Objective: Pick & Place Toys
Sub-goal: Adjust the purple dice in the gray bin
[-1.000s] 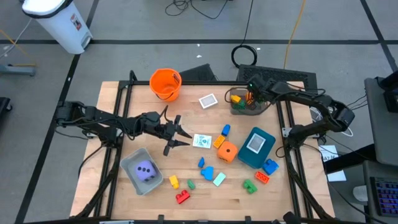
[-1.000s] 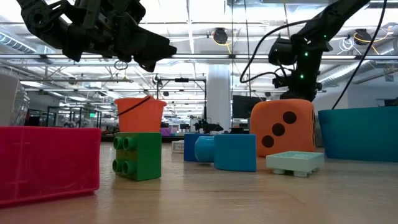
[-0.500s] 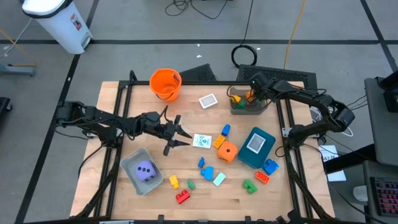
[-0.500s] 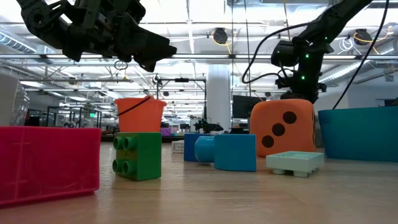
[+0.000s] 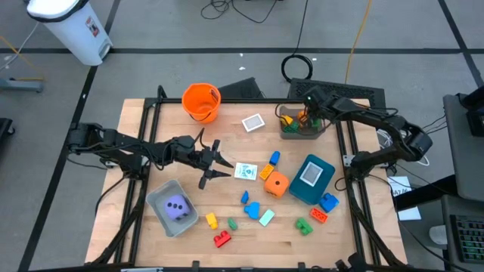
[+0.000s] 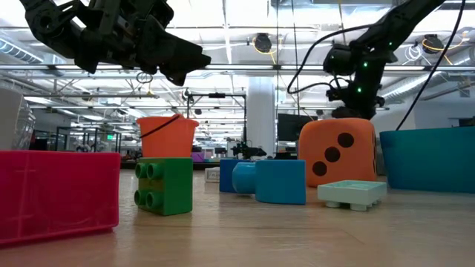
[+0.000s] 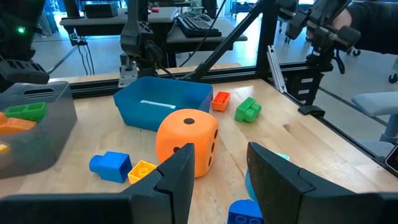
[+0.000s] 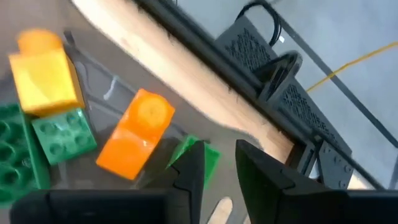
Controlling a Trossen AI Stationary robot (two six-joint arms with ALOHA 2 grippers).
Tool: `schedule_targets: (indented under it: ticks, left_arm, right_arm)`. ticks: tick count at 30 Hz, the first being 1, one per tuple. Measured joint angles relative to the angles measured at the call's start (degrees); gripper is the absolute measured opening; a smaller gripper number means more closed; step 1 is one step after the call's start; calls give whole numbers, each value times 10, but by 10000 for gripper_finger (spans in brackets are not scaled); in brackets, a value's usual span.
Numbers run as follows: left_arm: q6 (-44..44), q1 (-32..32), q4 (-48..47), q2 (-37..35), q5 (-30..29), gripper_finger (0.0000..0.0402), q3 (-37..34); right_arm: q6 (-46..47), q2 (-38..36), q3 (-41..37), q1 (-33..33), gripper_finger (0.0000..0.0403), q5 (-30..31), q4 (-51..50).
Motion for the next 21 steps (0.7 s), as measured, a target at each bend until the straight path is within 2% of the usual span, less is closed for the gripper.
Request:
schedule_targets:
  ticks: [2,5,11,16,19,21]
  left_arm:
    - [3,0,0,0,0,152,0]
    - [8,0,0,0,0,152,0]
    - [7,0,0,0,0,152,0]
    - [2,0,0,0,0,152,0]
    - [-4,0,0,0,0,152,0]
    - [-12,0,0,0,0,152,0]
  right_arm:
    - [1,-6,0,4,92,-10,14]
    - [2,-25,0,6,100,-65,37]
    - [61,-68,0,24,118,-251,117]
    - [116,-83,0,72,140,-404,199]
    - [130,-83,0,121,154,-446,241]
    - [129,-79,0,161,161,-449,271]
